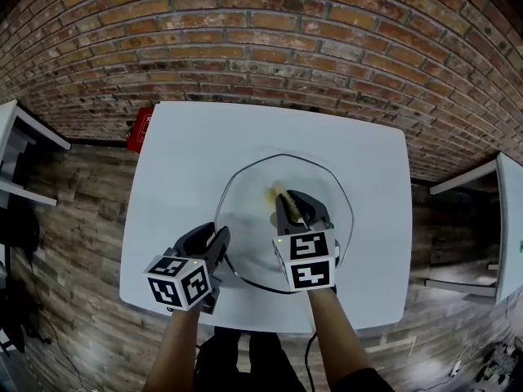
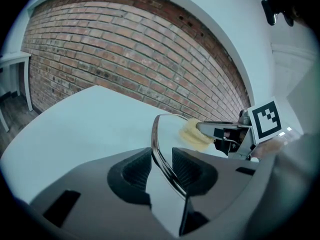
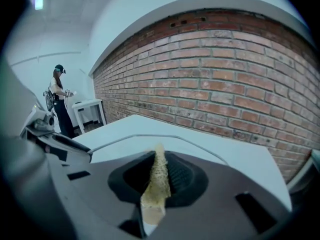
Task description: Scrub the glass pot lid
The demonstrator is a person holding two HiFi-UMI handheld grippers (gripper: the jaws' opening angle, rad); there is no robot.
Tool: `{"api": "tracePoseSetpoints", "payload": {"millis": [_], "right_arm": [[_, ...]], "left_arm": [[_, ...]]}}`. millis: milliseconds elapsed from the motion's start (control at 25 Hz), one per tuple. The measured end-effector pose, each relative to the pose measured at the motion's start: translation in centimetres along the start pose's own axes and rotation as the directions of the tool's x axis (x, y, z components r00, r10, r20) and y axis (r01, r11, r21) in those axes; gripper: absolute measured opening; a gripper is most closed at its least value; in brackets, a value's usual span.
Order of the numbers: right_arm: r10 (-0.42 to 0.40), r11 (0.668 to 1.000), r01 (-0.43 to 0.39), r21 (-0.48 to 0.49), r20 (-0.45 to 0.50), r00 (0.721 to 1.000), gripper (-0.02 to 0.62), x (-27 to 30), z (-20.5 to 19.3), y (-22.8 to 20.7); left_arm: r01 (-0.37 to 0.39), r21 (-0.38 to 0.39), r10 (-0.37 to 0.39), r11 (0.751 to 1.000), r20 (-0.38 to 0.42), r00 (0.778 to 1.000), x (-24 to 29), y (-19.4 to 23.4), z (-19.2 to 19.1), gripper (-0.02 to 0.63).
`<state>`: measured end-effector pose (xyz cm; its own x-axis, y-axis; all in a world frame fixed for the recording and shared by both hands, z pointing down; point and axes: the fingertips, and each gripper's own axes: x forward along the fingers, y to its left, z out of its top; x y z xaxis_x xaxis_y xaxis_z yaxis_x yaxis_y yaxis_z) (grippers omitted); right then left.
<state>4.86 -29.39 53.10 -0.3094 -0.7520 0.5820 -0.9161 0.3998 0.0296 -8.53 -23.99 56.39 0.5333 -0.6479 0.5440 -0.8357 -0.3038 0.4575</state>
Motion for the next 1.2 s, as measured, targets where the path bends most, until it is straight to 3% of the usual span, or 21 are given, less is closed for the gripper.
{"api": "tracePoseSetpoints", "payload": {"millis": [200,400,600,720,840,1000,1200], "right_arm": [[-0.1,0.995,0.1,0.003,-0.045,0.994,0.058,-1.9,-1.6,-4.2],[-0.227,0.973,0.229,0.024,-0.076,0.971,0.058,-4.9,-3.2,-9.5],[-0.287,0.957,0.288,0.031,-0.028,0.957,0.058,-7.1,-2.1,-10.8],[-0.218,0.976,0.217,0.022,0.042,0.975,0.058,-7.0,0.5,-7.6],[-0.062,0.998,0.063,-0.018,0.09,0.994,0.058,-5.7,2.9,-1.2],[0.111,0.992,-0.107,-0.067,0.07,0.991,0.058,-3.7,3.2,6.5],[0.191,0.979,-0.19,-0.068,0.019,0.981,0.058,-2.2,2.0,9.9]], "left_arm": [[-0.002,-0.002,0.002,1.0,0.003,1.0,0.0,0.0,0.1,0.133],[0.003,-0.003,-0.003,1.0,0.005,1.0,0.0,-0.1,0.1,0.133],[0.005,-0.001,-0.005,1.0,0.003,1.0,0.0,-0.1,0.2,0.133],[0.009,-0.004,-0.009,1.0,-0.001,1.0,-0.1,-0.1,-0.1,0.133],[0.008,-0.005,-0.008,1.0,-0.001,1.0,-0.2,-0.1,-0.2,0.133],[0.006,-0.004,-0.006,1.0,-0.002,1.0,-0.3,-0.1,-0.2,0.133],[0.009,-0.007,-0.009,1.0,0.001,1.0,-0.3,-0.3,-0.2,0.133]]}}
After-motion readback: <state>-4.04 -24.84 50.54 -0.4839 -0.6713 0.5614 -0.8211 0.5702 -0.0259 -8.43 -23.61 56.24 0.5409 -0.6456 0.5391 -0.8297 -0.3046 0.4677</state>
